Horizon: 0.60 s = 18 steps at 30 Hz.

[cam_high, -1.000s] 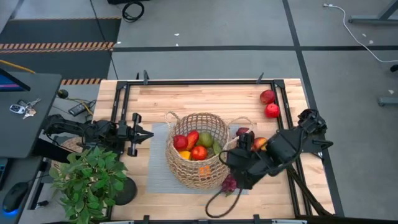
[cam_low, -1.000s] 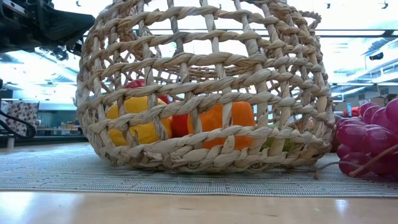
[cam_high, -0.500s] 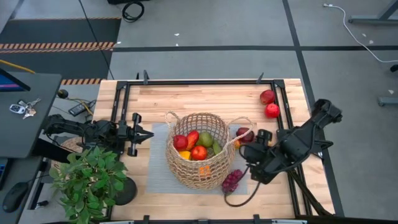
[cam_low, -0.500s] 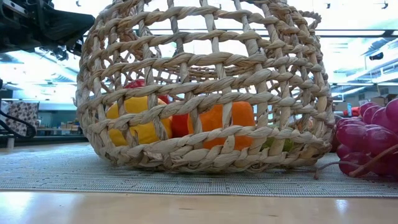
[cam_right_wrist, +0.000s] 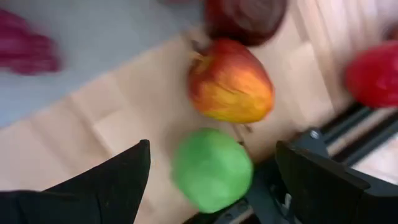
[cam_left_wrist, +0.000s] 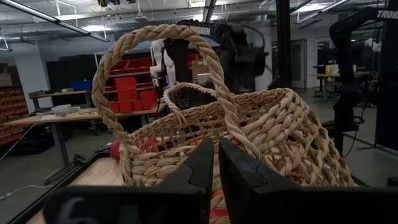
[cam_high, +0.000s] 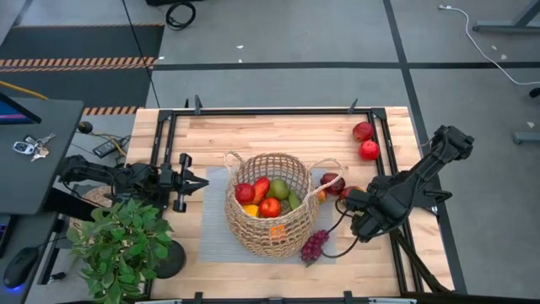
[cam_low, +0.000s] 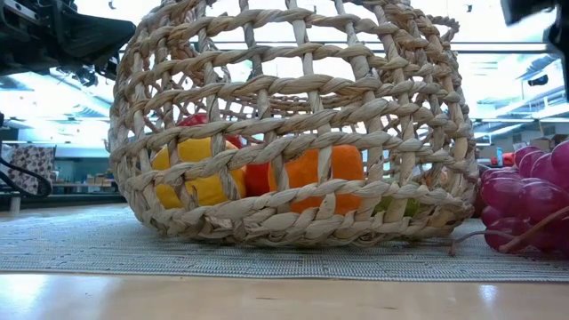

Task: Build produce basket
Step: Put the bottom dark red apple into the brown basket

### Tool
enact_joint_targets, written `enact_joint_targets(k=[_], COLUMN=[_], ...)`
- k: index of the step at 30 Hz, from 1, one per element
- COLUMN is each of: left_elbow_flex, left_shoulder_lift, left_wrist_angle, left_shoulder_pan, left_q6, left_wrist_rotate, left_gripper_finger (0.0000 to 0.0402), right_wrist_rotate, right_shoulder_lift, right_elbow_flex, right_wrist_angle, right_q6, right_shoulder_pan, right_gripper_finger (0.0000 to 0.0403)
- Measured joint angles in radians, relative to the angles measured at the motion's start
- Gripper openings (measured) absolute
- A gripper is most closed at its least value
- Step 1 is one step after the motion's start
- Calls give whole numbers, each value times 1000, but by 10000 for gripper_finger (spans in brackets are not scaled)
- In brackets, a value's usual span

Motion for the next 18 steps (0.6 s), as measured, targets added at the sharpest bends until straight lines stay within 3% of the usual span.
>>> enact_joint_targets(k=[10,18], left_elbow_flex=[0,0], left_shoulder_lift=[0,0], left_wrist_angle=[0,0], left_shoulder_pan=[0,0], left_q6=[0,0], left_wrist_rotate=[0,0], left_gripper_finger=[27,34], right_wrist_rotate=[3,7], right_shoulder_lift=[-33,-34], right_elbow_flex=[-163,-216], right_wrist_angle=[111,241], right_q6=[-60,-264], right_shoulder_pan=[-89,-183], right_gripper_finger=[377,378])
